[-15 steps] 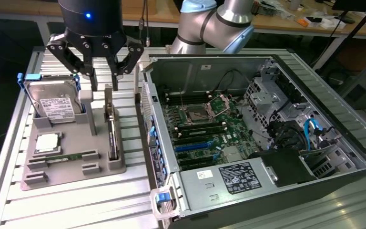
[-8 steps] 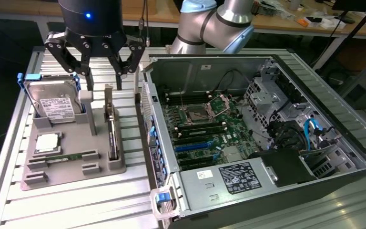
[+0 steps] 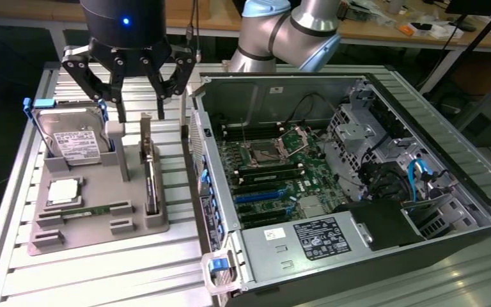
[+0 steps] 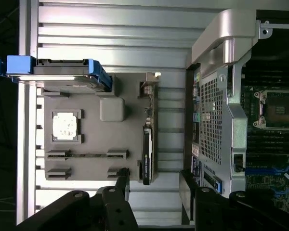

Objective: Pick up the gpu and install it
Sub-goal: 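Pick up the gpu and move the gpu toward the slot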

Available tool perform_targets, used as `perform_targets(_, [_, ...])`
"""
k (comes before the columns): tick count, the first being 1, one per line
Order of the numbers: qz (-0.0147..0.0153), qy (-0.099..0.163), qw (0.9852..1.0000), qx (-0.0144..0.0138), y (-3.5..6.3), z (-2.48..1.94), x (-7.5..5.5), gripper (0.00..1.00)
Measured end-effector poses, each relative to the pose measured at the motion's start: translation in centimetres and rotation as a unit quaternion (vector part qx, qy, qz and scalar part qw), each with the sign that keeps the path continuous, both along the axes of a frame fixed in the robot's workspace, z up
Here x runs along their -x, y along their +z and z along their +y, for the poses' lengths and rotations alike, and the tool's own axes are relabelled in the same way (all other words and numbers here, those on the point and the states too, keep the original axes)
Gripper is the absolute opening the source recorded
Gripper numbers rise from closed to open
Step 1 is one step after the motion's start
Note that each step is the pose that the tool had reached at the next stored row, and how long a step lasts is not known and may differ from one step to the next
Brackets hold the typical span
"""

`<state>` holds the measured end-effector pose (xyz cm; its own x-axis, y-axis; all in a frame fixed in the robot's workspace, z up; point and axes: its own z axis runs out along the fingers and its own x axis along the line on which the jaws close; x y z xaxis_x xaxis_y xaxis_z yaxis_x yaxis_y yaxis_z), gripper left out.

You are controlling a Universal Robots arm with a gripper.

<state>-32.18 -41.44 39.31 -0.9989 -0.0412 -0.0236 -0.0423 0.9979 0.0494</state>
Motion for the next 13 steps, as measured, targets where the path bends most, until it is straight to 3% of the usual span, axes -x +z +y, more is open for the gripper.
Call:
perform_targets(5, [0.0000,0.000,1.0000,-0.0001,-0.10,0.00,0.0,0.54])
perform_targets(13, [0.0001,0.000,1.0000,0.0000,-1.45,0.00,0.0,0.54])
